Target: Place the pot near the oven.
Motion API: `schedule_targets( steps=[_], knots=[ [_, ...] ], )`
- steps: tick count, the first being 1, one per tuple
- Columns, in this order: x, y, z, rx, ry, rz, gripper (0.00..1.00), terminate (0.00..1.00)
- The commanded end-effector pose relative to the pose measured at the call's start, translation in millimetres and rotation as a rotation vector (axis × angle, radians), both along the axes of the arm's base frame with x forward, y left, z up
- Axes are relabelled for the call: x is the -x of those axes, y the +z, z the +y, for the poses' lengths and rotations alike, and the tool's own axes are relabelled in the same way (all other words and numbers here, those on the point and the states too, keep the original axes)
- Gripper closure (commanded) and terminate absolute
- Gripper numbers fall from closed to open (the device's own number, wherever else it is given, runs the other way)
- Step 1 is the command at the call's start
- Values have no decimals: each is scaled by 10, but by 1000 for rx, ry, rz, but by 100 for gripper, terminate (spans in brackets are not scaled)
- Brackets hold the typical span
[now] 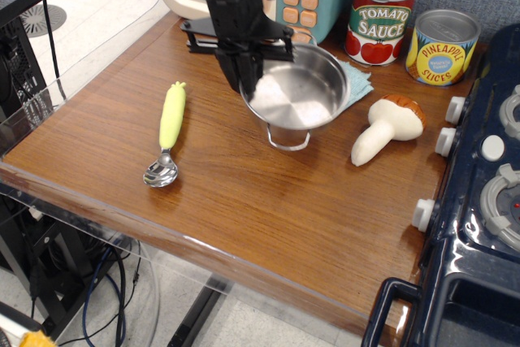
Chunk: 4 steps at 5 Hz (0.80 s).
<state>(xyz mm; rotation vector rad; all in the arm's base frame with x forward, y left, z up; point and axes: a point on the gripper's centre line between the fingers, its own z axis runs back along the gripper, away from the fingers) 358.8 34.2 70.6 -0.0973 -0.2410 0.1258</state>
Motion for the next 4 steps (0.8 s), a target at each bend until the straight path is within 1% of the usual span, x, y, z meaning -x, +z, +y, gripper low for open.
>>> schedule_targets(
  steps=[1,2,3,4],
  knots=[
    [-353,256,540,-62,119,-72,100,0],
    [-397,214,867,-105,189,-60,100,0],
    [-356,148,1133,-141,264,-27,100,0],
    [-331,31,1320,-153,314,6,100,0]
  ],
)
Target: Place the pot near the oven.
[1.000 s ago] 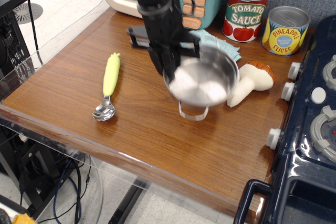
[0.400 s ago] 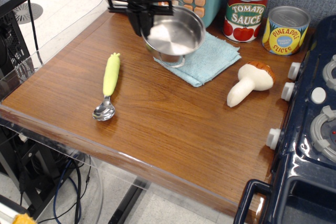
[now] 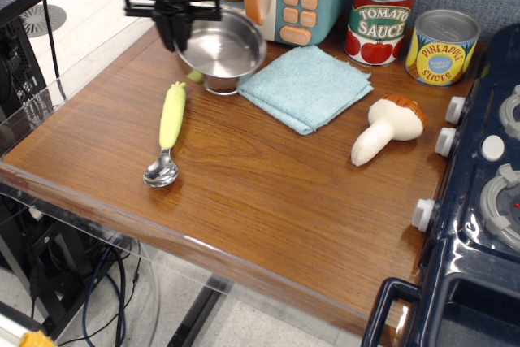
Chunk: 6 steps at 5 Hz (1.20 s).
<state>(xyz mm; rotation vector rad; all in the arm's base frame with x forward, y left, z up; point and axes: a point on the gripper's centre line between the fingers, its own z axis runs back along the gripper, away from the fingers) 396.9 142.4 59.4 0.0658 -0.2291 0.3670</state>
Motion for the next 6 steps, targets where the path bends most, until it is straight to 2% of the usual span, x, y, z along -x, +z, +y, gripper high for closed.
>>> schedule_targets(
  steps=[1,3,4,6],
  knots=[
    [11,51,323,-30,75,0,100,0],
    [-59,-145,402,-22,119,14,100,0],
    [-59,-134,423,-27,169,16,0,0],
    [-4,-79,396,-36,206,32,0,0]
  ],
)
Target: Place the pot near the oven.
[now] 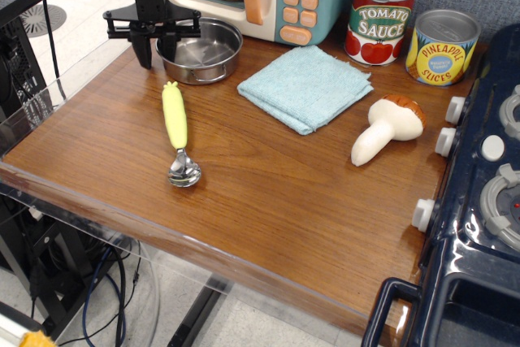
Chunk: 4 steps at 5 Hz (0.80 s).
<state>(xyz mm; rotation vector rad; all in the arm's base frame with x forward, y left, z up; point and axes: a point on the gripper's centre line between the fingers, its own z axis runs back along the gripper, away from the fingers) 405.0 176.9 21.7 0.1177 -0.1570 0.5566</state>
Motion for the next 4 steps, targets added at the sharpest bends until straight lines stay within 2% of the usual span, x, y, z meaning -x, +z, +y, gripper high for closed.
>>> schedule_targets(
  steps=[1,3,4],
  knots=[
    [78,327,36,-31,6,-47,0,0],
    [78,563,-13,-71,-36,-84,0,0],
    [116,821,-54,-103,-38,-154,0,0]
  ],
)
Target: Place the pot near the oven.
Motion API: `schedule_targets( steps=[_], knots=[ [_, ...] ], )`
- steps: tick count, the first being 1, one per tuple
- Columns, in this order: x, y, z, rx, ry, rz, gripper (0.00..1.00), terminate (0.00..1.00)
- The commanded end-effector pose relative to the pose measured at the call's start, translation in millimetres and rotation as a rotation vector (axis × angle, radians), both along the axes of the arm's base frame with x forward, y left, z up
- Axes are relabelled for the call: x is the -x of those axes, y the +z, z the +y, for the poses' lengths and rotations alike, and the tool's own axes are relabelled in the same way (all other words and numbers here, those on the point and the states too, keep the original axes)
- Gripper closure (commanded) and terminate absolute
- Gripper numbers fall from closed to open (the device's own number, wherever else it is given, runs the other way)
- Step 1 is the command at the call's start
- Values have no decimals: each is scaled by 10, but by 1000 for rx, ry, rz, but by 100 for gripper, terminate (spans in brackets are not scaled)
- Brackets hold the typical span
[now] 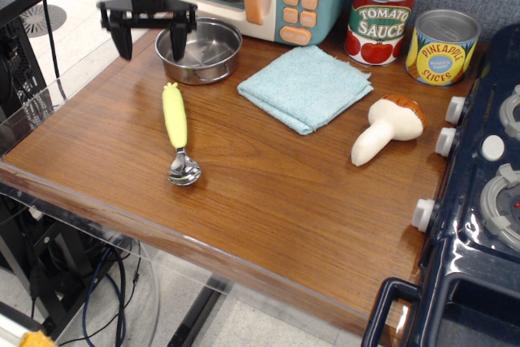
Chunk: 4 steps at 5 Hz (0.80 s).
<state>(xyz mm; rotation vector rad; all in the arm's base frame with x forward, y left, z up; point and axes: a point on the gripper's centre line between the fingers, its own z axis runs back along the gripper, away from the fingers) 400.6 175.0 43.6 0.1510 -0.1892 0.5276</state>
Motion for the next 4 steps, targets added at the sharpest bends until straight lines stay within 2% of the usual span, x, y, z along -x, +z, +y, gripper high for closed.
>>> schedule_targets(
  steps=[1,3,4],
  knots=[
    [158,824,-136,-77,-34,-287,0,0],
    [158,824,-136,-77,-34,-287,0,0],
    [158,824,-136,-77,-34,-287,0,100]
  ],
)
